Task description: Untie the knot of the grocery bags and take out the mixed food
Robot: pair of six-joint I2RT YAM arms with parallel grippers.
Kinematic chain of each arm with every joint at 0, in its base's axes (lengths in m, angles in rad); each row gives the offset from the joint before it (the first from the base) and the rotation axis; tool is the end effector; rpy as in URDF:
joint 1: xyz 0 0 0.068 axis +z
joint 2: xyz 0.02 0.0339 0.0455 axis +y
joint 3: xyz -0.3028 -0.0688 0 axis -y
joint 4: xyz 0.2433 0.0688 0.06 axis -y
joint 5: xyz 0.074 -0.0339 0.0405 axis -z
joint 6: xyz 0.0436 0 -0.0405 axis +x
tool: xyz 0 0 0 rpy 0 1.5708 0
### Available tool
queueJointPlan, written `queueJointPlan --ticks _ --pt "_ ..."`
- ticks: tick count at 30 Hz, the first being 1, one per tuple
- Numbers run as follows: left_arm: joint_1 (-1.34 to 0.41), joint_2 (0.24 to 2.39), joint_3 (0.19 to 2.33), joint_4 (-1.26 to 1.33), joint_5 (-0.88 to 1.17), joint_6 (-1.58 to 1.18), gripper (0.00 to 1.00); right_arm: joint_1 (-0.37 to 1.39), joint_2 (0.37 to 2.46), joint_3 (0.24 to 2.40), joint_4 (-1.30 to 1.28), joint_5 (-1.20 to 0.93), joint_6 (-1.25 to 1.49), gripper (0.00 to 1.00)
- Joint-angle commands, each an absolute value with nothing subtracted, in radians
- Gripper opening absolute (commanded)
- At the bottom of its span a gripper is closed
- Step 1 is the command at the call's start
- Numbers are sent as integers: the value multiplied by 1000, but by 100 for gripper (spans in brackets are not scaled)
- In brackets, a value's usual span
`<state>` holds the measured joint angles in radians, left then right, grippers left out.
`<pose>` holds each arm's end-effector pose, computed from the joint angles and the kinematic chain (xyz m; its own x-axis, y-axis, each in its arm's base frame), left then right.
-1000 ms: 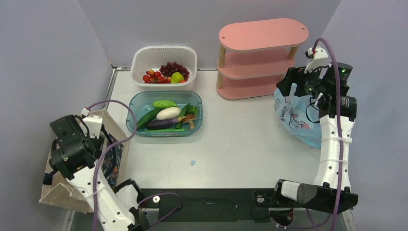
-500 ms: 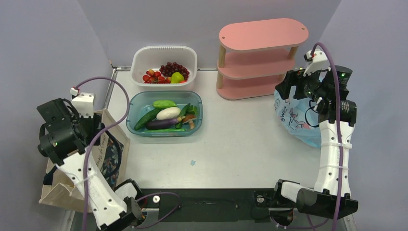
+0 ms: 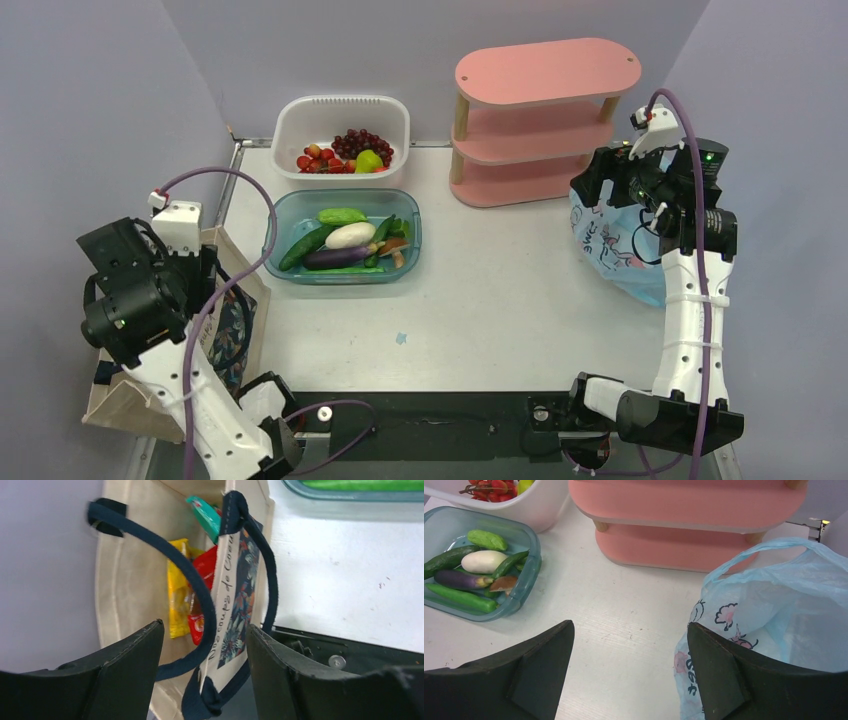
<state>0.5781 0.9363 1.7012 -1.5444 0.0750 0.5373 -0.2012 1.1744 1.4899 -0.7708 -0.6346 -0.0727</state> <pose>0.0504 0.0290 0.4866 -0.7618 0.1124 -0.6380 -0.1285 0.9391 0.3188 0.2146 -0.0174 0.4774 -0.4035 0.0226 -0.9147 -0.3911 0.8995 0.1948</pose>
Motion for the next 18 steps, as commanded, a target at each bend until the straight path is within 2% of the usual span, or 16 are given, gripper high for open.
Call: queueJointPlan --ticks 1,12,13,14,15,16,18 --pt "584 961 1626 -1591 98 489 59 -196 1160 1484 -719 -642 -75 79" --pt "585 966 1294 -1413 35 468 58 -198 1144 1465 -728 -635 -93 79" --pt "585 960 1288 -1402 25 466 40 -198 1146 1471 -731 -632 -93 79" --pt "585 944 1292 -1370 16 457 28 -198 1147 1474 -730 -630 -95 79" --pt "585 928 1300 -1355 -16 453 7 -198 1148 1478 -732 -630 -95 79" --pt "585 922 1324 -1325 -48 452 2 -198 1149 1478 -733 -630 -94 79" --pt "584 918 1384 -1286 -111 462 0 -197 1152 1481 -734 -634 -90 79"
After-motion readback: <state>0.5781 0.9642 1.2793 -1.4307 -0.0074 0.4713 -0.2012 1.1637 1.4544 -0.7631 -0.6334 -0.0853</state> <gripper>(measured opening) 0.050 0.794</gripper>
